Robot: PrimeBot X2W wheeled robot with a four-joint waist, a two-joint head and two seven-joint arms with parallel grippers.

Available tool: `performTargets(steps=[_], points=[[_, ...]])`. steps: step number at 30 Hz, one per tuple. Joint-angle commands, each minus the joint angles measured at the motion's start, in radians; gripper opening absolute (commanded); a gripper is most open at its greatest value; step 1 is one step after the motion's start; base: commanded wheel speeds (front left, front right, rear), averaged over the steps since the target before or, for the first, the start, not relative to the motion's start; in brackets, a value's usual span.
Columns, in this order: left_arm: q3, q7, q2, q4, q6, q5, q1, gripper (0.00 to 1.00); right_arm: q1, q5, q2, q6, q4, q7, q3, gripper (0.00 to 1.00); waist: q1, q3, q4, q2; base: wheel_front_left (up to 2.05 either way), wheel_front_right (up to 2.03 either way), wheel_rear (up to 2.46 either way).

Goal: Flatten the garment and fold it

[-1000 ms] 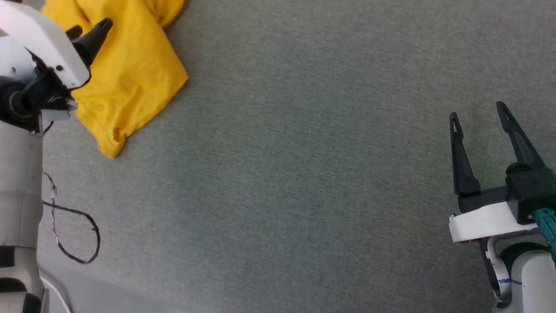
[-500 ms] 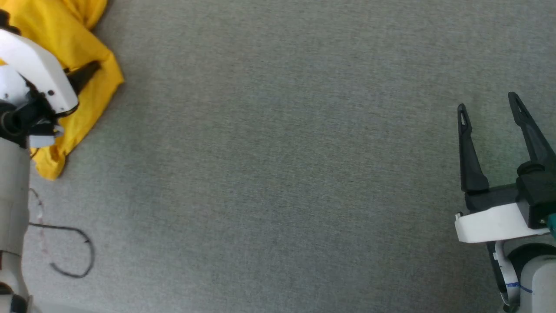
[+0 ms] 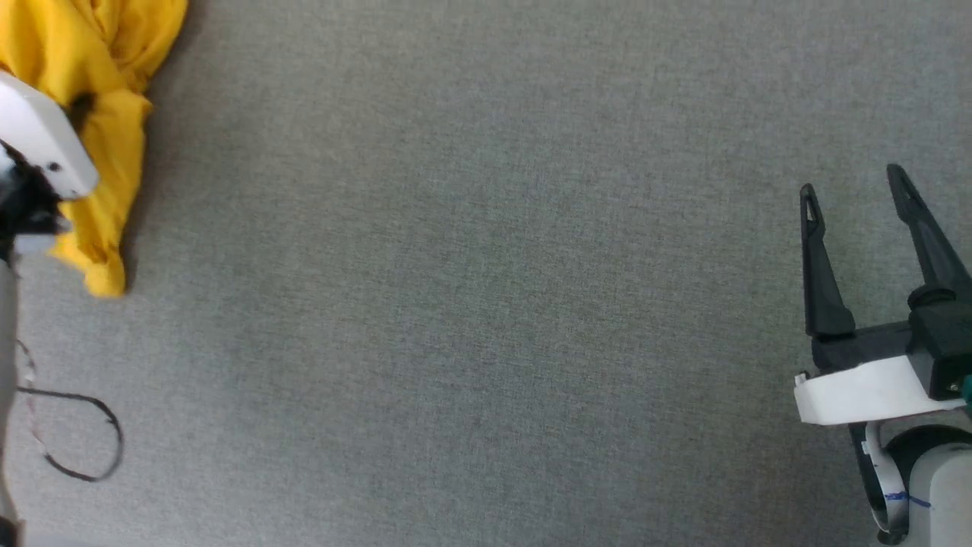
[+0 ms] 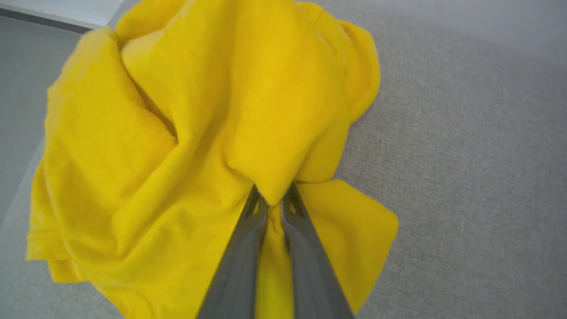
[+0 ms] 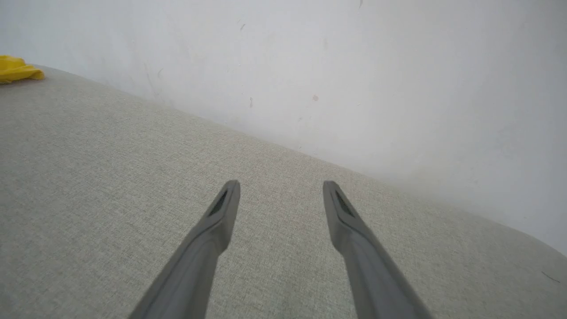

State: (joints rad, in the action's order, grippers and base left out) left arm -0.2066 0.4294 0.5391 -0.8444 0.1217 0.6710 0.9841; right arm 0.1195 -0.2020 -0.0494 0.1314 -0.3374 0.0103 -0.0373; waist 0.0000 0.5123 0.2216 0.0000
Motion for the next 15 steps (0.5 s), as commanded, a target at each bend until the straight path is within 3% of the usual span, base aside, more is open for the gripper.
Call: performTargets(steps=[1,10,15], points=[[-0.007,-0.029,0.018,0.015,0.004,-0.015,0.034,0.0,0.005,0.017,-0.001,-0.001,0.018,-0.017,-0.004,1.0,0.0,-0.046,0.005,0.0,0.0,0.0,0.0],[-0.071,-0.114,0.06,0.126,0.007,-0.074,0.111,0.0,-0.017,0.114,-0.001,-0.001,0.136,-0.108,-0.035,1.0,0.0,-0.218,0.008,0.0,0.0,0.0,0.0],[-0.129,-0.098,0.058,0.204,0.008,-0.095,0.162,0.0,-0.045,0.165,-0.001,-0.001,0.202,-0.157,-0.057,1.0,0.0,-0.324,-0.003,0.0,0.0,0.0,0.0]])
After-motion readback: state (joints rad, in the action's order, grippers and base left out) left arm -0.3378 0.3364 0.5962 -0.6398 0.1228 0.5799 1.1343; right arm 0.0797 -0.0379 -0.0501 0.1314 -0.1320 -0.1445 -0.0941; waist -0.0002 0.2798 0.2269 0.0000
